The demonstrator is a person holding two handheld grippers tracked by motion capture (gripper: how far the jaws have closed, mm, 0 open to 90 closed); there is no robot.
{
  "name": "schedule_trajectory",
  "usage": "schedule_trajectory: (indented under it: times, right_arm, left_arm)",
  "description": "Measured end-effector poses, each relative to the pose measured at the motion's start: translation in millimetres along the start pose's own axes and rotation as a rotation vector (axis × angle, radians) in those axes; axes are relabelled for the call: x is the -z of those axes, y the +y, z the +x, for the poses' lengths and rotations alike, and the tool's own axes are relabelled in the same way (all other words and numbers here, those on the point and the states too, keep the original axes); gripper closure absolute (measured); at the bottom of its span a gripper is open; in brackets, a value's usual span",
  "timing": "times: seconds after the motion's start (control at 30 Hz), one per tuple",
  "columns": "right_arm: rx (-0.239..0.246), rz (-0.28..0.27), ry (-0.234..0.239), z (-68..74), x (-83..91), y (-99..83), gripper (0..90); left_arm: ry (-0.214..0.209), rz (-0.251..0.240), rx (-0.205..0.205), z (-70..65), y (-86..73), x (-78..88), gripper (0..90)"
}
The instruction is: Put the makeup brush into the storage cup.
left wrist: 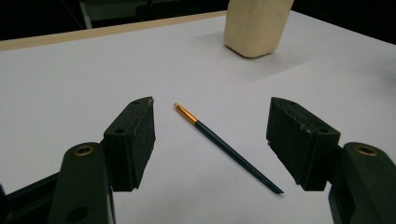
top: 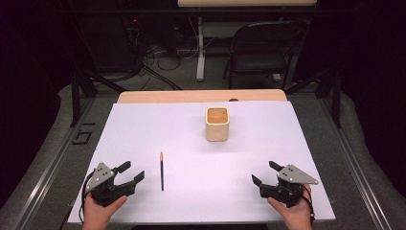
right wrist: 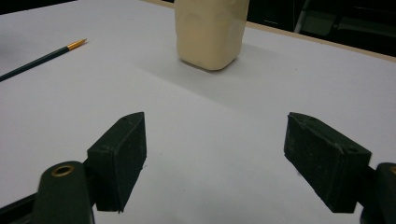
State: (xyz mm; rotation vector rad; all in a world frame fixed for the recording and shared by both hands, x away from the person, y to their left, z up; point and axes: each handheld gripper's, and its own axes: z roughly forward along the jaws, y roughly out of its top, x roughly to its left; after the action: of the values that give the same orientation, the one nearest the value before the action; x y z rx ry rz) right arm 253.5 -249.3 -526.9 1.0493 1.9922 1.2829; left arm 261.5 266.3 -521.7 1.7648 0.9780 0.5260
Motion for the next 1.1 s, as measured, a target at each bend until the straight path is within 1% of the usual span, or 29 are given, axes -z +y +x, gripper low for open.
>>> schedule_trajectory:
  times: [0.13, 0.17, 0.27, 0.3, 0.33, 0.37, 0.5, 0.6, 0.63, 0.67, 0.83, 0.93, 1.0, 1.1]
  right_arm:
    - [-0.007, -0.009, 0.002, -1.1, -0.3, -1.5, 21.2]
    - [-0.008, 0.001, 0.003, -1.6, 0.8, -1.4, 21.2]
    - [-0.013, -0.009, -0.002, -2.3, 1.6, -1.1, 21.2]
    - [-0.013, -0.025, -0.007, -2.7, 1.8, -0.6, 20.9]
    - [-0.014, -0.027, -0.010, -2.6, 2.0, -0.5, 20.9]
    - [-0.013, -0.012, -0.010, -2.7, 3.4, 0.1, 21.0]
    - [-0.010, -0.023, -0.012, -2.1, 2.0, 0.1, 21.0]
    - [-0.002, -0.014, -0.009, -0.8, 1.6, 0.5, 21.0]
    - [-0.003, -0.026, -0.011, -0.3, 0.8, 0.4, 21.0]
    - [-0.003, -0.026, -0.011, -0.3, 0.8, 0.4, 21.0]
    - [0.002, -0.013, -0.013, 0.9, 1.5, 1.2, 20.9]
    - [0.000, -0.026, -0.010, 0.6, -1.3, 0.8, 21.0]
    - [-0.001, -0.021, -0.010, 0.6, -1.6, 0.7, 21.0]
    - [-0.002, -0.017, -0.006, 0.5, -2.1, 0.8, 21.0]
  left_arm:
    - [0.002, 0.008, 0.010, 0.2, 1.2, -3.6, 32.9]
    - [-0.001, 0.006, 0.012, -0.2, 1.3, -4.9, 32.9]
    - [-0.001, 0.010, 0.013, -1.2, 1.4, -5.0, 32.9]
    - [0.000, 0.010, 0.015, -2.3, 1.9, -4.8, 32.9]
    - [-0.003, 0.012, 0.015, -2.4, 2.1, -4.6, 32.9]
    - [-0.002, 0.014, 0.014, -2.8, 2.3, -4.5, 32.9]
    - [-0.003, 0.016, 0.008, -3.9, 2.6, -4.5, 32.9]
    - [0.000, 0.020, 0.008, -5.2, 3.2, -3.9, 32.9]
    - [0.003, 0.025, 0.009, -5.5, 3.3, -3.5, 32.9]
    - [0.003, 0.025, 0.009, -5.5, 3.3, -3.5, 32.9]
    - [0.019, 0.046, 0.047, -6.4, 6.1, -2.2, 32.3]
    - [0.029, 0.064, 0.065, -5.9, 9.8, -2.5, 32.1]
    - [0.031, 0.073, 0.071, -5.7, 11.0, -3.0, 32.1]
    - [0.019, 0.105, 0.112, -4.3, 14.7, -4.7, 32.1]
